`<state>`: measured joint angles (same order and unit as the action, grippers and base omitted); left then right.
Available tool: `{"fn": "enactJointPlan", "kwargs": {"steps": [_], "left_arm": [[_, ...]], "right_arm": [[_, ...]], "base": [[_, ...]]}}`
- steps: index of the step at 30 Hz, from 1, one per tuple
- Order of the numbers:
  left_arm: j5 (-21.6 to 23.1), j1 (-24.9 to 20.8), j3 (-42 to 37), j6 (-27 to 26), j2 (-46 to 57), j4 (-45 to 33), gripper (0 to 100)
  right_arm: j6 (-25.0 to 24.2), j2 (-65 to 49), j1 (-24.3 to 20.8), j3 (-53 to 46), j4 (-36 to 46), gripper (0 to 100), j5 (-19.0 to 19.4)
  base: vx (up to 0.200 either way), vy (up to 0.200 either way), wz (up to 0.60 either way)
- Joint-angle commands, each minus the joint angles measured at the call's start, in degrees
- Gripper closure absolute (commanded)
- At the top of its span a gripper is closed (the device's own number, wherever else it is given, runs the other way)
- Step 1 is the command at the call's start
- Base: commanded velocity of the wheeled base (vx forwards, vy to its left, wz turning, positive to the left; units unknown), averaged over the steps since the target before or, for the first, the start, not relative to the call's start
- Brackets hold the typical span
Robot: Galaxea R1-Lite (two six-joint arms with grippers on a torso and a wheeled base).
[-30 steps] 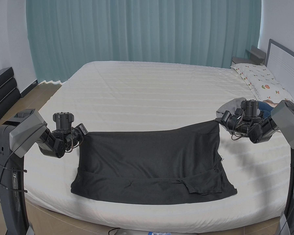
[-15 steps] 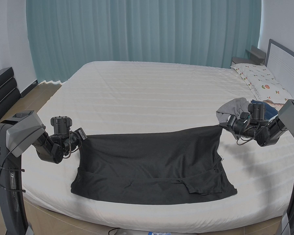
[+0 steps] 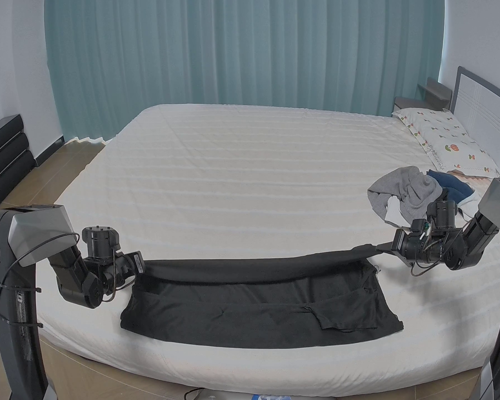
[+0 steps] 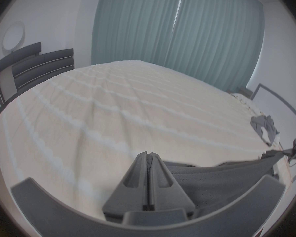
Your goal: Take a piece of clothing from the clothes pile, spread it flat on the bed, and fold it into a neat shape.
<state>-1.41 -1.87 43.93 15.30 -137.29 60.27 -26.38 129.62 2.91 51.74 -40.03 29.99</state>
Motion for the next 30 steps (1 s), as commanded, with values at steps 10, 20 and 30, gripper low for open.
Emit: {"fn": "enactJointPlan", "kwargs": {"steps": [10, 20, 30], "left_arm": [[-0.17, -1.56, -5.53, -1.41, -3.60, 1.87, 100], [-0.08, -1.56, -5.88, -0.80, -2.98, 2.13, 0], [0.18, 0.99, -7.37, 6.76, 3.87, 3.54, 0]], "right_arm": [[4.67, 2.83, -0.89, -6.47, 0.31, 100, -0.55], [5.64, 2.74, -0.89, -6.91, -0.04, 0, 0.07], [-5.79, -1.65, -0.80, -3.92, -0.40, 0, 0.95]], "base": [[0.000, 0.000, 0.00], [0.000, 0.000, 0.00], [0.000, 0.000, 0.00]]}}
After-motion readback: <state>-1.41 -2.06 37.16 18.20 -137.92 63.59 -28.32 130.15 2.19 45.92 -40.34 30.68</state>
